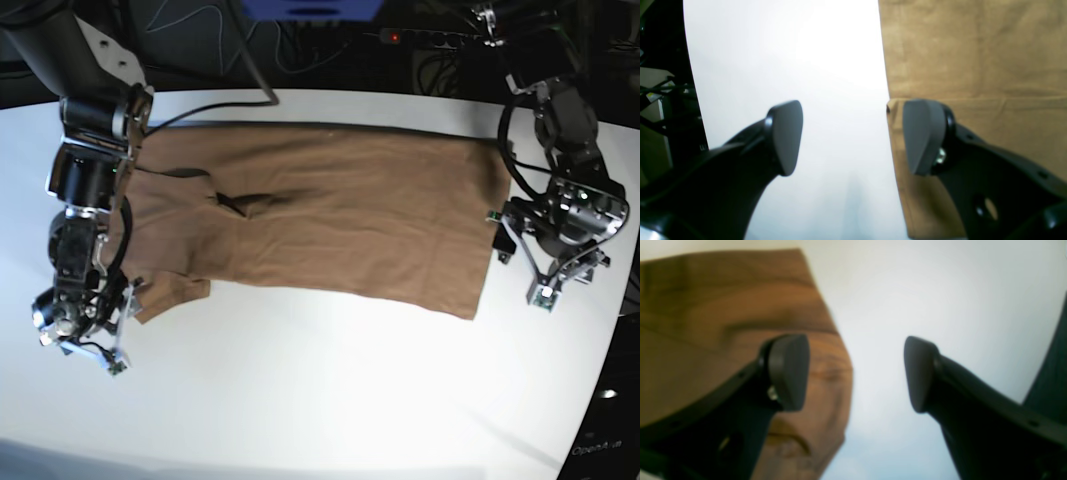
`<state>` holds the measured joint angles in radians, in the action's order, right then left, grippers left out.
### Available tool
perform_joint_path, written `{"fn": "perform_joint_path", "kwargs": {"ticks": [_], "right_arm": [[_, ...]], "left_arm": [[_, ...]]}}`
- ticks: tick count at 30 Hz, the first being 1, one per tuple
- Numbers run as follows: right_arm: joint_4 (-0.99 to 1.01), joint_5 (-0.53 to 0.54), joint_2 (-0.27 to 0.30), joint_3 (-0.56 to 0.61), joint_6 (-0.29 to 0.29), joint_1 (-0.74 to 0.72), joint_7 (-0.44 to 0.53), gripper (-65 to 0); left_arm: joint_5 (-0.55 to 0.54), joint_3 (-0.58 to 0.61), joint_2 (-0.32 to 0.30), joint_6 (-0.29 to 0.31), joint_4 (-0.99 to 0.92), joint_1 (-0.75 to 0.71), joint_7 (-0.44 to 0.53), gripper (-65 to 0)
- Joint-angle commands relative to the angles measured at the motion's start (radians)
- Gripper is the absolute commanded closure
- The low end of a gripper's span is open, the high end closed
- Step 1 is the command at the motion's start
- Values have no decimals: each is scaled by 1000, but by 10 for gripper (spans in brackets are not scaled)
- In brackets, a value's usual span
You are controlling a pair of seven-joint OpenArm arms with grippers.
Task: Fold the T-shirt properly
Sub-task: 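Open both grippers and move them to the shirt's opposite long edge, then lower the right gripper onto the sleeve-side corner and pinch it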
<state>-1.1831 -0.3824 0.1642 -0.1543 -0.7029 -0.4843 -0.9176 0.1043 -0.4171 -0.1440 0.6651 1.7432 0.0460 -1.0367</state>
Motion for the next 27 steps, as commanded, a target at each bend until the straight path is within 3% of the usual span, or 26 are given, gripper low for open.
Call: {"fn": "perform_joint_path", "kwargs": {"ticks": [1,6,11,27], "right_arm": [[-16,3,5,2,5,-38,13,-441],[-2,3,-24,6,5,-57,61,-441],[248,1,-21,-1,5,-158,136,-441],[348,1,71,-97,5,-228,226,-443]], "left_arm": [[-4,-3,-10,-1,21,-1,8,-457],[-4,-4,-10,-3,21,-22,8,-457],[-4,-4,-10,-3,64,-42,6,-457],[-4,-4,-6,-3,111,-77,-4,-457]]}}
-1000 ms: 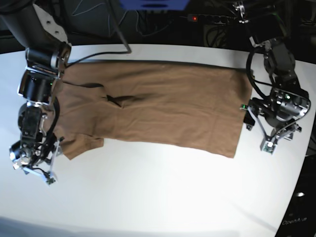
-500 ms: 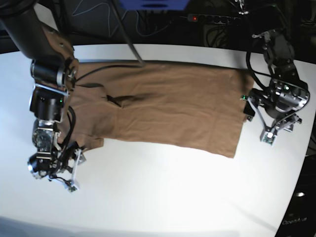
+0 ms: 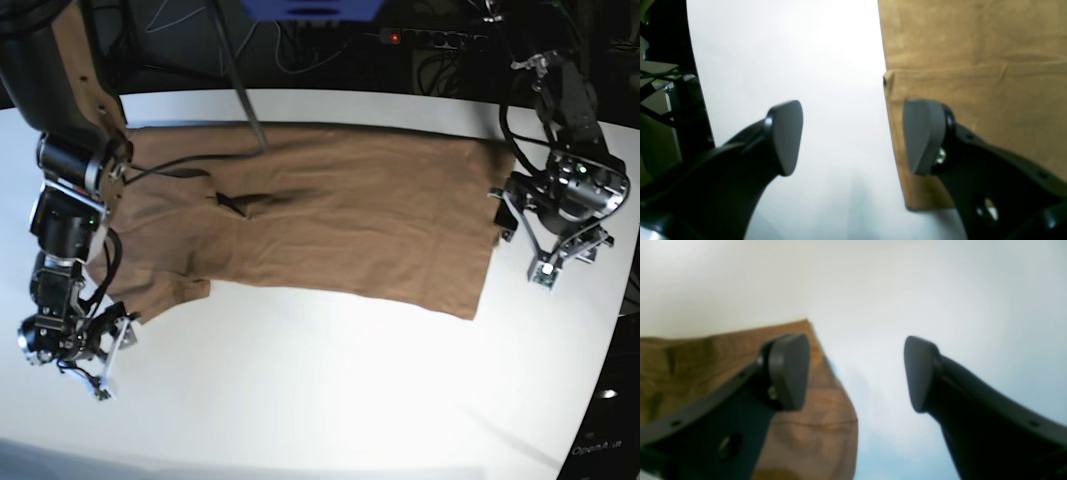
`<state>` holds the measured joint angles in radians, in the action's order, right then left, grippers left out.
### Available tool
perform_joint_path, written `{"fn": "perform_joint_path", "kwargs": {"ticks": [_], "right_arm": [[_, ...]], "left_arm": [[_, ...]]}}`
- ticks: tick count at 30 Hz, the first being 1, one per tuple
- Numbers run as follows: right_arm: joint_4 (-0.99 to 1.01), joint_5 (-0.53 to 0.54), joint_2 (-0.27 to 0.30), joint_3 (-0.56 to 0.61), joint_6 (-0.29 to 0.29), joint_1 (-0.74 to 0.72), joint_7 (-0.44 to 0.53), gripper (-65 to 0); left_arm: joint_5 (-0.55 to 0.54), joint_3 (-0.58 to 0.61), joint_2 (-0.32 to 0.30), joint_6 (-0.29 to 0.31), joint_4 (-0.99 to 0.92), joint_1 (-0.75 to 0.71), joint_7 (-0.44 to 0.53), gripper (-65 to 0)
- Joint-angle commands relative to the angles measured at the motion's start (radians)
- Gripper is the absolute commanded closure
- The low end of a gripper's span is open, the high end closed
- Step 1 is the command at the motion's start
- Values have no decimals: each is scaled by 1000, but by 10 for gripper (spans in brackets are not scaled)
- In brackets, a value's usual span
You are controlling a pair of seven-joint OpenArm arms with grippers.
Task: Fold the T-shirt properly
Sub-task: 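Lower the right gripper onto the sleeve-side corner and pinch it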
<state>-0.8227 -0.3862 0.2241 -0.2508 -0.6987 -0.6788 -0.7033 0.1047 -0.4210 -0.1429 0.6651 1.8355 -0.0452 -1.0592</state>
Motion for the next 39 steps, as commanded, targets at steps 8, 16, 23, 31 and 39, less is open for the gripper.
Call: {"fn": "perform_joint_path", "kwargs": {"ticks": [8,16,23,31,39], "right_arm": [[182,5,34,-72,1,-43,135,-443],[202,5,42,-84,1,-32,142,-434],[202,5,24,-94,1,4,144,-432],[202,5,22,-135,1,18,144,-328],[202,-1,22,-124,1,18,142,-17]], "left_arm": [[-4,0,-10,-5,19,14,18,-457],[-4,-2,-5,-5,19,14,18,-457],[-4,-2,-4,-5,19,15,18,-457],[-4,-2,-2,-5,19,21,18,-457],[-4,-2,-1,-5,19,21,18,-457]]}}
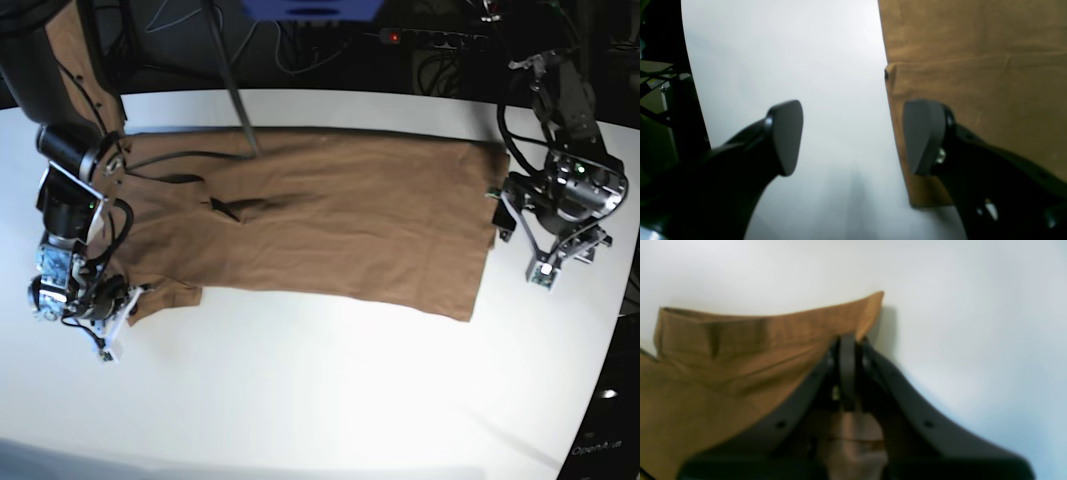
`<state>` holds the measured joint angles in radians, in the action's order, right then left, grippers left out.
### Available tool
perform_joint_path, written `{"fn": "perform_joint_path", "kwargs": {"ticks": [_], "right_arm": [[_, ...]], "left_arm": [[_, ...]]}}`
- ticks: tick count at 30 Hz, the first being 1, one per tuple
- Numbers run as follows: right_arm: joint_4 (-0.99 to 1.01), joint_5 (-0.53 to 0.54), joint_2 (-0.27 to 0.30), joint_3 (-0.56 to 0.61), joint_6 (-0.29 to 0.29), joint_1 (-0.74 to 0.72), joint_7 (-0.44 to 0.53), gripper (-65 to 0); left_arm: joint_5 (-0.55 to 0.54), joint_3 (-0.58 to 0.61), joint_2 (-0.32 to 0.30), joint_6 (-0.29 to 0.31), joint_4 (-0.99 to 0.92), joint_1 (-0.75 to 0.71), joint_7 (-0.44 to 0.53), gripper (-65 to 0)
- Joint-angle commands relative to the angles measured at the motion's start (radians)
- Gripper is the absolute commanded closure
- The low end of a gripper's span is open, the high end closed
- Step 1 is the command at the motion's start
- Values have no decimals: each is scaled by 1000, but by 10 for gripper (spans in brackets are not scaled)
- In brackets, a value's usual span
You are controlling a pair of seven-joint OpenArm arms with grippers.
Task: Fold the T-shirt properly
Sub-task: 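Lower the right gripper onto the sleeve-side corner and pinch it, then lower the left gripper onto the hem-side corner and pinch it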
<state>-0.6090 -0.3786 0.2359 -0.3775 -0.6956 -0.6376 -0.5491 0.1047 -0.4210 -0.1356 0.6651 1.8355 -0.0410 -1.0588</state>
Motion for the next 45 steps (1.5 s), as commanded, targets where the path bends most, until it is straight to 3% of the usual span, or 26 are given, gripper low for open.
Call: {"fn": "perform_joint_path", "kwargs": {"ticks": [1,17,21,26,32,36,45], "right_arm": [[-12,-9,12,2,-3,-23,-12,-15],[-16,-9,13,2,-3,3,-9,-13],[-16,-9,13,2,-3,3,-9,-13],[-16,-9,15,4,-3,3,-10,-13],[-16,-9,18,4,-3,5,-10,-13],[-16,-9,18,4,-3,5,-10,-13],[-16,-10,18,4,-3,22,-10,-13]], "left_arm": [[-4,-2,-6,-5,19,17,18,-457],[-4,9,150,5,-30,99,27,-459],[-4,3,135,-5,-101,158,27,-463],[-4,-51,58,-5,-273,292,19,-463],[-4,-91,31,-5,-445,390,35,-463],[-4,-91,32,-6,-555,413,134,-463],[-4,-95,31,-8,-797,484,260,-461]]}}
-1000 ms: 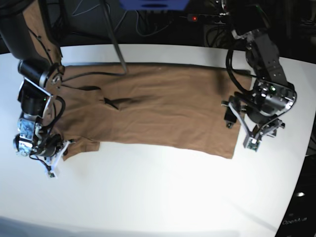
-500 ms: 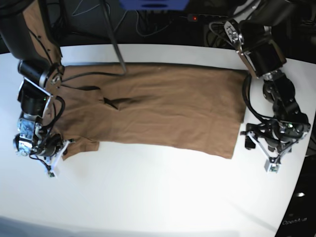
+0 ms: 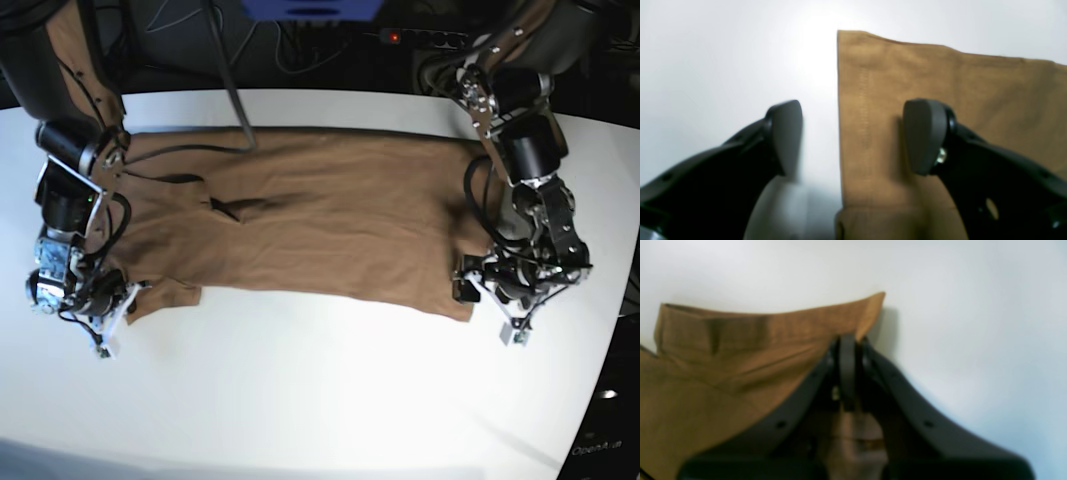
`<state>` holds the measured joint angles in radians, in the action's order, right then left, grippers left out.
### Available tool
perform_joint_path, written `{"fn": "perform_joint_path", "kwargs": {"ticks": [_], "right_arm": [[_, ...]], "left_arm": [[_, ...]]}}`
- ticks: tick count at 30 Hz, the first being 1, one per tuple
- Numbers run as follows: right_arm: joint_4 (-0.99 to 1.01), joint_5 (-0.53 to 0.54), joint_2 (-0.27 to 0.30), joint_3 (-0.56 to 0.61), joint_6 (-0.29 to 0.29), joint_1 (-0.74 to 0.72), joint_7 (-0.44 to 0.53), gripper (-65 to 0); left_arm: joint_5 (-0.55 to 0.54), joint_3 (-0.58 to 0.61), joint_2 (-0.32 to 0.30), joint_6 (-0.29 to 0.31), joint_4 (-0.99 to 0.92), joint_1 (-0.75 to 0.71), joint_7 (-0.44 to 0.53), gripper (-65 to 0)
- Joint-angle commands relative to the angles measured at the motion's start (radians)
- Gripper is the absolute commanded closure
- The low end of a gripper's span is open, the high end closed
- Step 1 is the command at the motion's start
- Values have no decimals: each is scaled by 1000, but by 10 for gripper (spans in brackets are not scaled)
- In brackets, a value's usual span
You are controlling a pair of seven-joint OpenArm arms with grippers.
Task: Fold the T-shirt properly
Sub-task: 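Lower the left gripper onto the hem-side corner and pinch it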
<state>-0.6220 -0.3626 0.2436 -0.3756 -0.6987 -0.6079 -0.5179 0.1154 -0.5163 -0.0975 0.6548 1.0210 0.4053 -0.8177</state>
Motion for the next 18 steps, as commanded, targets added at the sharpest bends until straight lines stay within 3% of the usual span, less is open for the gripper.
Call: {"fn": "perform_joint_path", "kwargs": {"ticks": [1,5,18], "right_arm": [[-3,-26,10,2,1,-7,-41,-13],[-3,-26,10,2,1,-5,-41,-13],[-3,-26,12,3,1,-5,-41,-13]], "left_arm": [[-15,2,-8,-11,-1,39,34,-461],[-18,5,-6,-128,-47,39,96,-462],[-15,8,-5,-137,-229,102,188,-459]]}}
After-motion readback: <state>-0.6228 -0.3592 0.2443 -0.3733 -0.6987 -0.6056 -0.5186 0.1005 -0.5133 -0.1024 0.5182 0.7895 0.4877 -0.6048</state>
